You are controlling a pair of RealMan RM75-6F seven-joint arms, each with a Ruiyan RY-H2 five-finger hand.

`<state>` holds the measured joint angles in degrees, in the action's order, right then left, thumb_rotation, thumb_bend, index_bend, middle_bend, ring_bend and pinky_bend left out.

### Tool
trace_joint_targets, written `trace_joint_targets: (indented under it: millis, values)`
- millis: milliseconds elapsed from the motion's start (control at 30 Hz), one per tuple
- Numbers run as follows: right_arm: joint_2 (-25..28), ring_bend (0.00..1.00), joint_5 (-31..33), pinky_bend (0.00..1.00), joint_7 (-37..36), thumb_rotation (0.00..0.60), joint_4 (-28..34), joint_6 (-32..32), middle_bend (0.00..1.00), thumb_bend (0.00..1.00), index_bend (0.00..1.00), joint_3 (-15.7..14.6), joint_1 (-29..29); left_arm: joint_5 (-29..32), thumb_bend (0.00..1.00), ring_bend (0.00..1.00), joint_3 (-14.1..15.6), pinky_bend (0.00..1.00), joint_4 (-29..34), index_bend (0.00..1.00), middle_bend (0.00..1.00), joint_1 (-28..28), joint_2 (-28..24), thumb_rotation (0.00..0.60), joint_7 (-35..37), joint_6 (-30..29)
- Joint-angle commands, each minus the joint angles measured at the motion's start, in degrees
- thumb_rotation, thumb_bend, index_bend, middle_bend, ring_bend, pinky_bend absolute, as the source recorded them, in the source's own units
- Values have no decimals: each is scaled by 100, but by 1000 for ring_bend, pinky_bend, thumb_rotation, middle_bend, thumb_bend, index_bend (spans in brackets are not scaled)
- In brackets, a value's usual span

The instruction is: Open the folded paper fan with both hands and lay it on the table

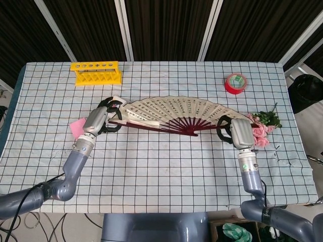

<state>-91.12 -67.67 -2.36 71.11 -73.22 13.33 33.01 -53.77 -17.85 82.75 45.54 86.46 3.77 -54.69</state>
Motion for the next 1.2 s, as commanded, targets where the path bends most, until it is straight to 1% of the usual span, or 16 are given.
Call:
trace_joint_targets:
  millis: [33,67,100,167,200,533,767,833,900,933,1000,1067,1100,1200]
  values:
    - [74,934,-141,842,176,600,83,85,830,214,285,-138,-29,-11,523,3,-24,42,33,777,201,-17,1,600,15,-18]
    - [88,929,-161,835,226,600,108,102,823,161,158,-160,-33,-13,523,3,-32,42,48,777,201,-23,0,600,19,-24]
    - [110,927,-185,831,300,600,164,147,820,137,93,-200,-37,-18,524,3,-39,42,68,777,201,-30,-3,600,19,-26]
    - [136,926,-188,830,405,600,264,191,819,101,18,-219,-48,-19,524,3,-46,42,98,776,201,-44,-9,600,17,-31]
    - [150,926,-191,830,471,600,320,214,819,88,1,-230,-53,-20,524,3,-49,42,116,776,201,-54,-12,600,16,-35]
    - [302,925,-312,830,889,600,655,270,817,67,0,-376,-176,2,523,3,-16,42,255,775,201,-183,-108,600,-5,-35]
    - [407,925,-350,830,874,600,873,191,817,67,0,-406,-349,-29,513,3,197,42,396,764,194,-322,-257,600,-127,52]
    - [435,925,-372,830,874,600,925,177,817,67,0,-406,-371,-6,461,1,278,38,443,719,167,-364,-309,600,-177,99]
    - [468,922,-412,830,880,600,994,147,815,66,0,-411,-401,36,333,0,379,17,532,611,118,-403,-407,600,-260,190]
    - [485,916,-429,830,885,600,1032,132,808,66,0,-414,-420,55,301,0,418,13,595,588,108,-418,-468,600,-293,240]
    - [510,899,-448,824,896,600,1090,107,789,67,0,-416,-452,69,143,0,484,1,726,481,59,-455,-585,600,-303,335]
    - [536,883,-467,798,902,600,1154,83,770,67,0,-421,-487,34,49,0,551,0,844,396,25,-491,-713,600,-309,413]
    - [551,877,-484,782,911,600,1188,66,761,67,0,-431,-510,-18,21,0,601,0,901,352,13,-511,-792,600,-327,449]
    - [591,868,-509,775,941,600,1279,39,750,67,0,-464,-573,-177,0,0,701,0,1023,261,0,-580,-960,600,-364,443]
